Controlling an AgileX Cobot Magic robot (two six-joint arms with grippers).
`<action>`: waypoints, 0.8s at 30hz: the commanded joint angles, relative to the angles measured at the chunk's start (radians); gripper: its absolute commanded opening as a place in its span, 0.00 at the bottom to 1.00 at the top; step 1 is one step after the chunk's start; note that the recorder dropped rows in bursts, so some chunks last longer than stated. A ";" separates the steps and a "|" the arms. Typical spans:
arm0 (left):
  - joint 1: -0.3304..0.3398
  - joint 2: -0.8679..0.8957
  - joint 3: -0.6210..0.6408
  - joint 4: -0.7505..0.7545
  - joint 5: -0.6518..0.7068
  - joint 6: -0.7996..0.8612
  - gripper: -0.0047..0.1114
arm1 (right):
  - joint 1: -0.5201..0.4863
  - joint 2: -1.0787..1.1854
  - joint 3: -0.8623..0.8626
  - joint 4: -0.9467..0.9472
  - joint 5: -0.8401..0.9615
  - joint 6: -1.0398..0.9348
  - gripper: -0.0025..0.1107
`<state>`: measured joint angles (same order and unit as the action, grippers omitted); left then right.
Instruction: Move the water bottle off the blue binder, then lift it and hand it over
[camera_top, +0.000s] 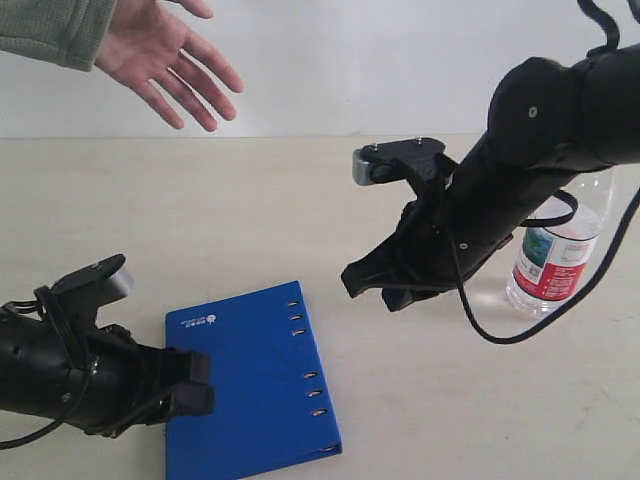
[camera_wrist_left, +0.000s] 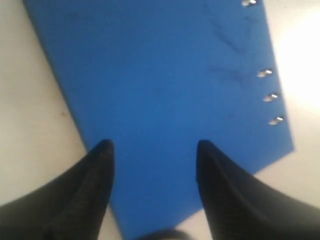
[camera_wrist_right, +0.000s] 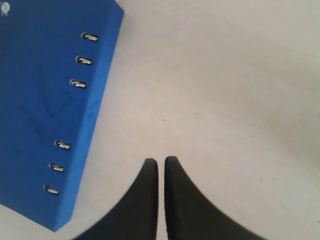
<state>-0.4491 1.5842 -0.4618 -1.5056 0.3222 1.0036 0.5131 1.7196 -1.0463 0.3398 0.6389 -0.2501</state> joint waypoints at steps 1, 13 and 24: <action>0.003 0.018 0.000 -0.031 -0.105 0.067 0.45 | -0.005 0.008 -0.001 -0.008 -0.023 0.005 0.02; 0.003 0.111 -0.038 -0.031 -0.070 0.099 0.45 | -0.005 0.087 -0.001 0.017 -0.030 0.005 0.02; 0.003 0.114 -0.078 -0.102 0.034 0.180 0.45 | -0.005 0.097 -0.001 0.028 -0.029 0.005 0.02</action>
<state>-0.4483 1.7157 -0.5351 -1.5956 0.3367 1.1721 0.5131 1.8141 -1.0463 0.3579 0.6105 -0.2463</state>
